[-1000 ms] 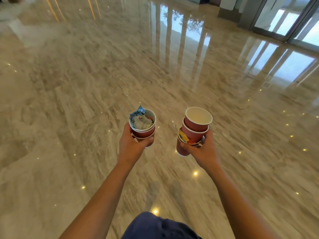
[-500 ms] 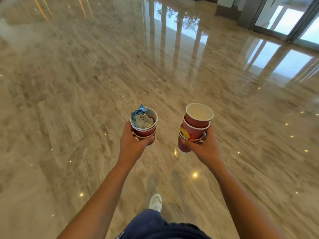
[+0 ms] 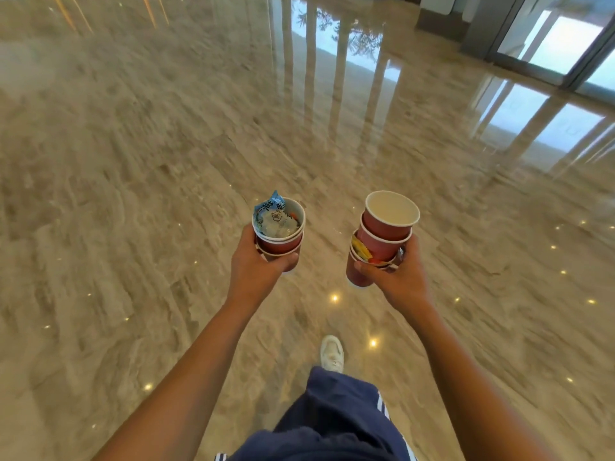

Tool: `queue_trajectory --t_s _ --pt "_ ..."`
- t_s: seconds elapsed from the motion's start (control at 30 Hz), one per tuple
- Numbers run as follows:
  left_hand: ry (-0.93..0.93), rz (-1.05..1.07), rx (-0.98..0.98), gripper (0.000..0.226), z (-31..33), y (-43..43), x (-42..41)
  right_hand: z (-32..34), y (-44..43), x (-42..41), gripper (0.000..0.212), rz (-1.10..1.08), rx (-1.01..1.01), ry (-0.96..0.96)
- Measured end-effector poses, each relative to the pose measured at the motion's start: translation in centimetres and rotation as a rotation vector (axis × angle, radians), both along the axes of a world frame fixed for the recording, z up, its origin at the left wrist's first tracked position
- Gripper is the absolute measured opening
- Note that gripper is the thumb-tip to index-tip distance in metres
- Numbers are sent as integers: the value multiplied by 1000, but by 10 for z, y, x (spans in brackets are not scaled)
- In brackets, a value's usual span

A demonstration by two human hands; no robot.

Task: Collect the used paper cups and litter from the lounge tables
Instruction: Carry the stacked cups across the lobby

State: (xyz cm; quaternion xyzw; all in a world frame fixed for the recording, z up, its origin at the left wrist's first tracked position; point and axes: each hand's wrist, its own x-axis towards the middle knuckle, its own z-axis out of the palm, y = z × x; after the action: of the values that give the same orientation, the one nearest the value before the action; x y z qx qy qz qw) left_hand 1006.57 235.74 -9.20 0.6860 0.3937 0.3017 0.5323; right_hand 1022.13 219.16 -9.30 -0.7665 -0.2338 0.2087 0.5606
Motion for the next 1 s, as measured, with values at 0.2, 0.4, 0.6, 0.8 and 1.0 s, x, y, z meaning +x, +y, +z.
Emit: queue_trajectory --t_s 0.2,0.4,0.6,0.8,1.0 --pt "-16 31 -5 69 9 67 106 3 70 110 81 21 -3 -8" --pt "-41 98 -29 70 12 136 196 11 143 202 74 70 -21 -1" --pt "-48 99 -30 71 4 215 274 6 218 280 76 78 -31 26" --pt "-58 69 -22 71 -6 310 356 -4 311 360 76 60 -20 10" --pt "-39 37 42 69 3 416 433 6 415 433 78 17 -6 -4"
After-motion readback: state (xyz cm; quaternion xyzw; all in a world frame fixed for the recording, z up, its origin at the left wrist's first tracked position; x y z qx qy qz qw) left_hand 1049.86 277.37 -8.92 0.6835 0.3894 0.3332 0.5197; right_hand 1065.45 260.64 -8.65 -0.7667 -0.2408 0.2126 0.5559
